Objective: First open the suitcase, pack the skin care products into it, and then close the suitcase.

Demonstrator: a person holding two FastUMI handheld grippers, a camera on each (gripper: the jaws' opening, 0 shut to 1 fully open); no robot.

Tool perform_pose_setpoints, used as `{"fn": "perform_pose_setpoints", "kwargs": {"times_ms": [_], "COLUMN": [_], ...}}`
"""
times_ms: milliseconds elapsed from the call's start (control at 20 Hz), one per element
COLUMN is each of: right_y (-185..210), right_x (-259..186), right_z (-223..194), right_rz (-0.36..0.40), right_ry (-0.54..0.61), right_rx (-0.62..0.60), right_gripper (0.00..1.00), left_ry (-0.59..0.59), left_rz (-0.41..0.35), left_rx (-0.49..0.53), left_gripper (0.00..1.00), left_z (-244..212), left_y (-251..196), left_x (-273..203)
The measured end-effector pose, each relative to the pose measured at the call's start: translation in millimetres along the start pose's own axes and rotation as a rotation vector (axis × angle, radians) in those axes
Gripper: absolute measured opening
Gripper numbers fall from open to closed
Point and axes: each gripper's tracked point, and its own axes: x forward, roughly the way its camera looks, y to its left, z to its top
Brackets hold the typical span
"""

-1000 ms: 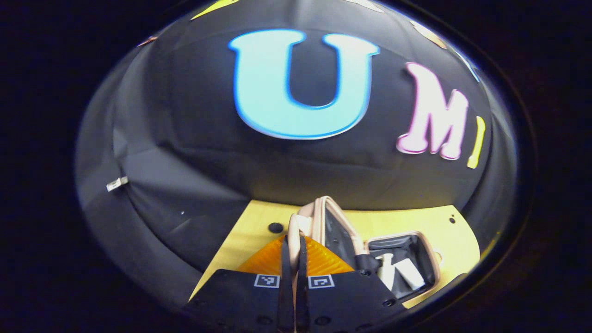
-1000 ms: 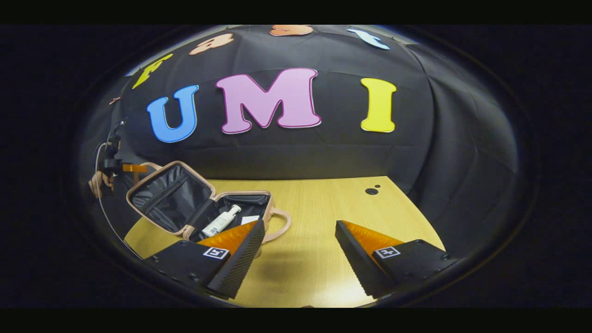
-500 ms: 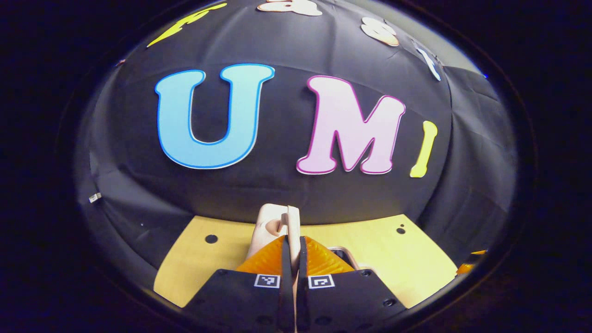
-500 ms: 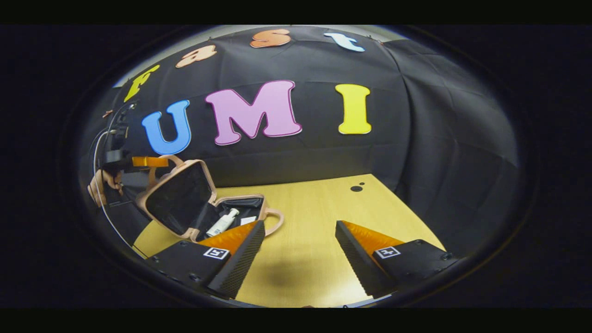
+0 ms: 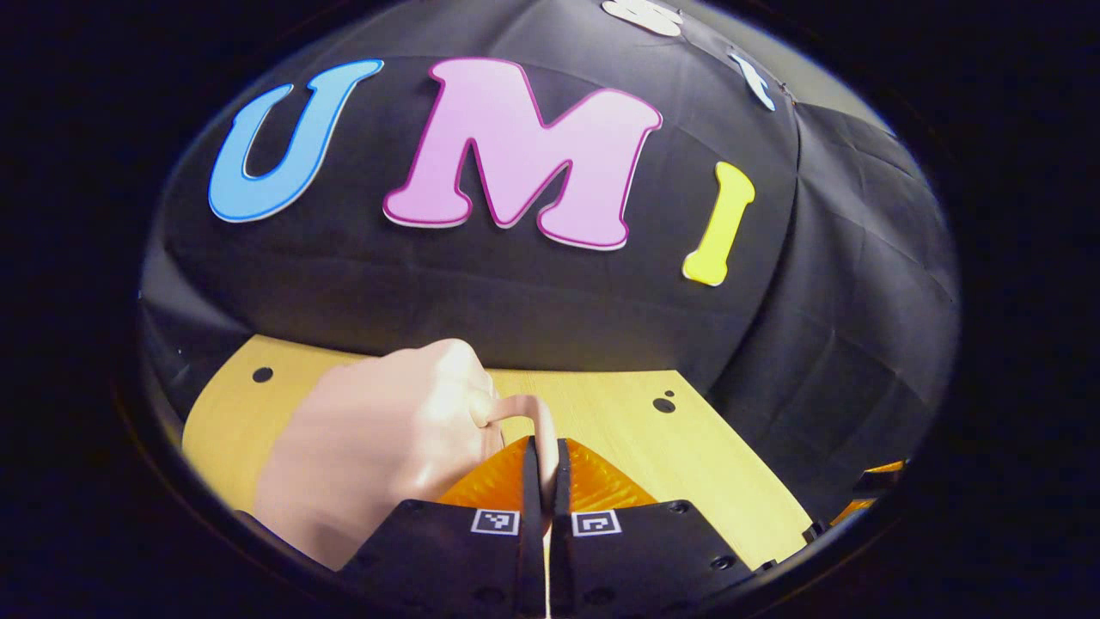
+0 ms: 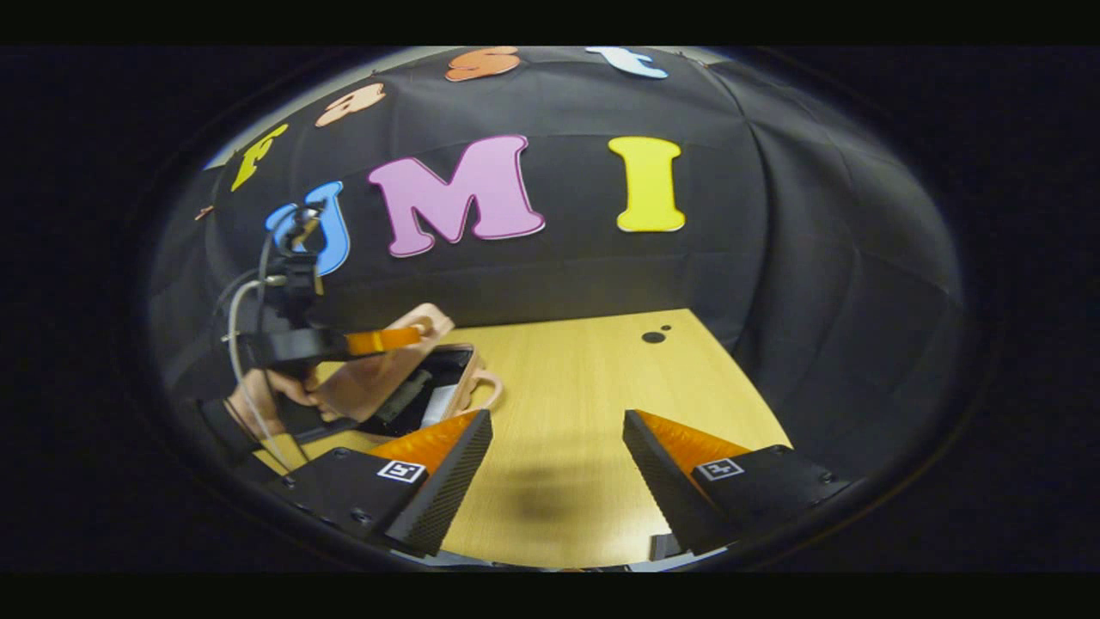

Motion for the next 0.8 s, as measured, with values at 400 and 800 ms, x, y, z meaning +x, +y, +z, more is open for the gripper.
{"fn": "perform_pose_setpoints", "kwargs": {"times_ms": [400, 800], "right_y": [-43, -35], "right_x": [24, -1], "right_z": [18, 44], "right_rz": [0.080, 0.070], "right_ry": [0.000, -0.073], "right_rx": [-0.055, 0.018], "right_gripper": [0.98, 0.98], "left_ry": [0.016, -0.189], "left_rz": [0.056, 0.099], "left_rx": [-0.106, -0.163], "left_gripper": [0.25, 0.96], "left_z": [-46, 34], "left_y": [-32, -29], "left_x": [32, -115]}}
